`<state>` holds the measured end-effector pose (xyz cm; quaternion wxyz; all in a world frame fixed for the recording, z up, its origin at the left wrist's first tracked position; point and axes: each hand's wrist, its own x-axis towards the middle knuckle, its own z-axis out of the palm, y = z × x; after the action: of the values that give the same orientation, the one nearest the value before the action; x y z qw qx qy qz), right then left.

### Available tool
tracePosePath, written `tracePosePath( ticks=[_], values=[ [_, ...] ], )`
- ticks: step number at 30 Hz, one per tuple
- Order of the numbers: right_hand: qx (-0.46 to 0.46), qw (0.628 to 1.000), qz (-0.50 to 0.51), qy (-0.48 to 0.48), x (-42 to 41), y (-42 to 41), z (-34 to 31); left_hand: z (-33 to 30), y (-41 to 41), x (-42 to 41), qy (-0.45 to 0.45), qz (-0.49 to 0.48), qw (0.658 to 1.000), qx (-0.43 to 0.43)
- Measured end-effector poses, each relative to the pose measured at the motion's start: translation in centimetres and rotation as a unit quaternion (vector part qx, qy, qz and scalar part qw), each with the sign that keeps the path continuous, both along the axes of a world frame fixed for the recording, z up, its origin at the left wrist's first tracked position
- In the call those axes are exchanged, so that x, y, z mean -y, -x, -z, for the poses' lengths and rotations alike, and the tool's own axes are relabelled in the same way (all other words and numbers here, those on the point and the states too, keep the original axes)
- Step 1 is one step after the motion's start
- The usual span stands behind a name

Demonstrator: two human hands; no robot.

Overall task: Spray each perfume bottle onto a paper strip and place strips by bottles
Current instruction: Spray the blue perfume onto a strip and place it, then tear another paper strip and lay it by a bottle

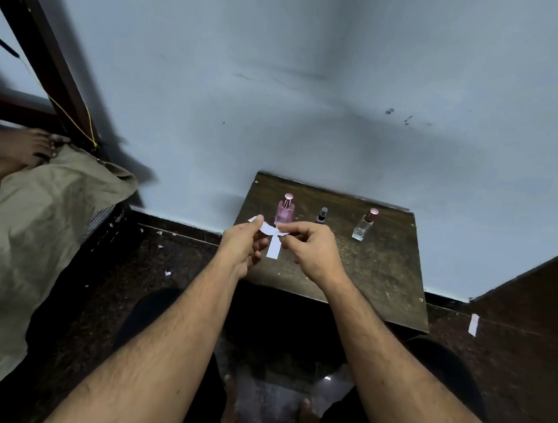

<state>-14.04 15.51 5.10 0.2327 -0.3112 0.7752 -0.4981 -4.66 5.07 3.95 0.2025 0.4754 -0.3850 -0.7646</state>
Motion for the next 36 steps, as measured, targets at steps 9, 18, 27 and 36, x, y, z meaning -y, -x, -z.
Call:
tracePosePath(
  ticks=[9, 18, 27, 36],
  values=[
    [-0.076, 0.997, -0.025, -0.021, -4.2, 0.6, -2.3, -4.0, 1.1, -1.7, 0.081, -0.012, 0.997, 0.001],
    [-0.046, 0.998, 0.047, 0.016, -7.7, 1.9, -2.9, -6.7, 2.3, -3.9, 0.172, 0.048, 0.984, 0.02],
    [-0.022, 0.984, 0.175, 0.02, -10.1, 5.5, -0.8, -5.1, 4.7, -5.1, 0.247, 0.096, 0.962, 0.067],
    [0.001, 0.963, 0.271, 0.012, -9.6, 10.2, 3.3, -1.2, 7.8, -5.2, 0.273, 0.116, 0.951, 0.089]
  ],
)
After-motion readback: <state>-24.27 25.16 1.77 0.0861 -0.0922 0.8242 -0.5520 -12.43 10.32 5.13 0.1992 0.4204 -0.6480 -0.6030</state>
